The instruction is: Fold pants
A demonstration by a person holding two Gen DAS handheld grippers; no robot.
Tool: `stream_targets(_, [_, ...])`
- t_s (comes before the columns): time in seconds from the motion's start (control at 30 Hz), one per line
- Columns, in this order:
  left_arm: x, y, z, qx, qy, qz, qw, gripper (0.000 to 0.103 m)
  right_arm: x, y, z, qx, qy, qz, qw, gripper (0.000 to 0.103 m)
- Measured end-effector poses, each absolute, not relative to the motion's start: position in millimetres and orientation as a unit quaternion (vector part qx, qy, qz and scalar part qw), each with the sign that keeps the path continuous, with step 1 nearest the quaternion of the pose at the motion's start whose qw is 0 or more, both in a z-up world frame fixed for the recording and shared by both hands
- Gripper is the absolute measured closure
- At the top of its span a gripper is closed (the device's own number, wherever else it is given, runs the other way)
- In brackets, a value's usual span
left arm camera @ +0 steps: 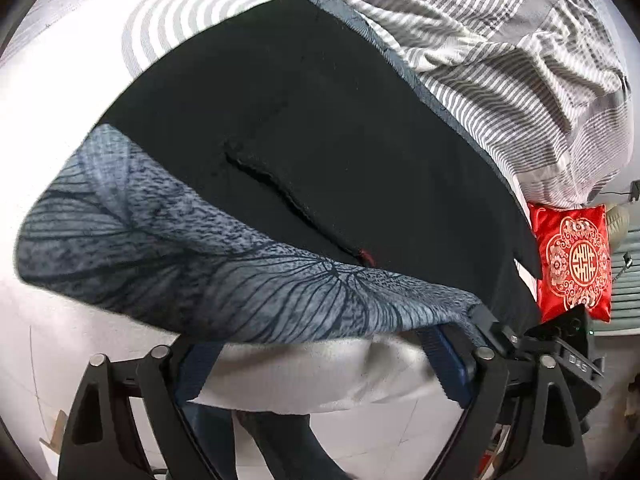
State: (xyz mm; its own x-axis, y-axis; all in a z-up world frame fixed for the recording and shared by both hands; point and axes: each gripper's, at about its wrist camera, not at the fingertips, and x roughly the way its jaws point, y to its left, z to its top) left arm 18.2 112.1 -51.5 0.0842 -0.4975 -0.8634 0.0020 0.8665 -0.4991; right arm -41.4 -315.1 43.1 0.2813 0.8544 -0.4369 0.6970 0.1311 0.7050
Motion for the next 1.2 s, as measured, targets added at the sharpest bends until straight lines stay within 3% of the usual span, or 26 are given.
stream_targets(0.47, [18.3, 140.6, -60.3, -0.226, 0.673, -0.137, 0.691, 0.016, -48.6, -305.5, 30.5, 0.636, 0.622, 0.078, 0.450, 0.097])
stream_targets(0.53, [24.1, 137.1, -72.5, -0.237, 0.676, -0.137, 0.684, 0.047, -46.9, -305.1, 30.3, 0.634, 0.624, 0.076, 0.450, 0.097])
stream_targets(0.57, [26.5, 134.9, -76.1, -0.243, 0.680, -0.144, 0.677, 0.079, -46.0, -304.9, 30.3, 0.629, 0.629, 0.073, 0.451, 0.097])
stream_targets(0.67, [29.4, 138.0, -71.9, -0.259, 0.665, -0.156, 0.683, 0.087, -38.4, -305.1, 38.0, 0.605, 0.638, 0.073, 0.470, 0.097])
stream_targets(1.0, [71.5, 104.9, 4.7, -0.200, 0.630, -0.204, 0.722, 0.087, 39.0, -327.7, 89.0, 0.534, 0.635, 0.115, 0.545, 0.097])
stream_targets(1.2, [126.7, 71.1, 32.8, -0.162, 0.615, -0.218, 0.740, 0.087, 102.7, -340.9, 77.1, 0.509, 0.652, 0.136, 0.545, 0.097])
